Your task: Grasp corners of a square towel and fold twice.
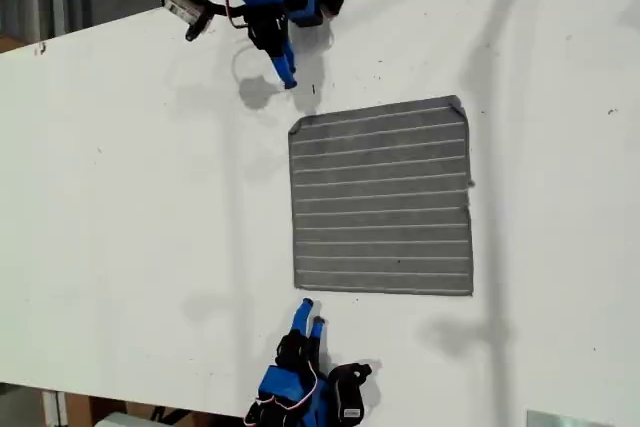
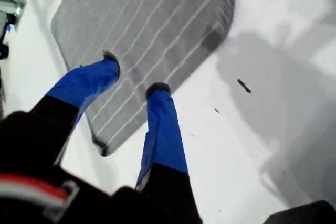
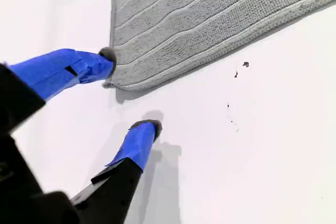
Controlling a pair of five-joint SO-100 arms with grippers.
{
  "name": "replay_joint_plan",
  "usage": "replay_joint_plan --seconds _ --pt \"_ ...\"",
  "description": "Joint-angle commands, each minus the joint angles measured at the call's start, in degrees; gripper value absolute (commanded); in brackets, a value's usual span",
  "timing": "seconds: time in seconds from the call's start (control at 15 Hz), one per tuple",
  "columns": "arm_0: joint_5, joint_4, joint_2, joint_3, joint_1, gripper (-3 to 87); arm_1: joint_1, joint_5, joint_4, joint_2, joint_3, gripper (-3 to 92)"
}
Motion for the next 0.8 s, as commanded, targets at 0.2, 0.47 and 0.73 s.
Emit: replay_joint_plan --seconds 0.2,0.47,0.73 --pt "0.88 -0.79 0.09 0.35 0.44 24.0 -22.76 7.65 -12.13 -58.27 -25.14 20.1" --pt "1.41 -0.79 0.18 0.35 0.26 24.0 -45.44 29.71 -11.34 -61.52 -26.28 20.5" --pt "1.76 -0.79 0.26 0.35 0.09 24.1 -52.73 28.12 -15.82 -85.78 -48.60 21.5"
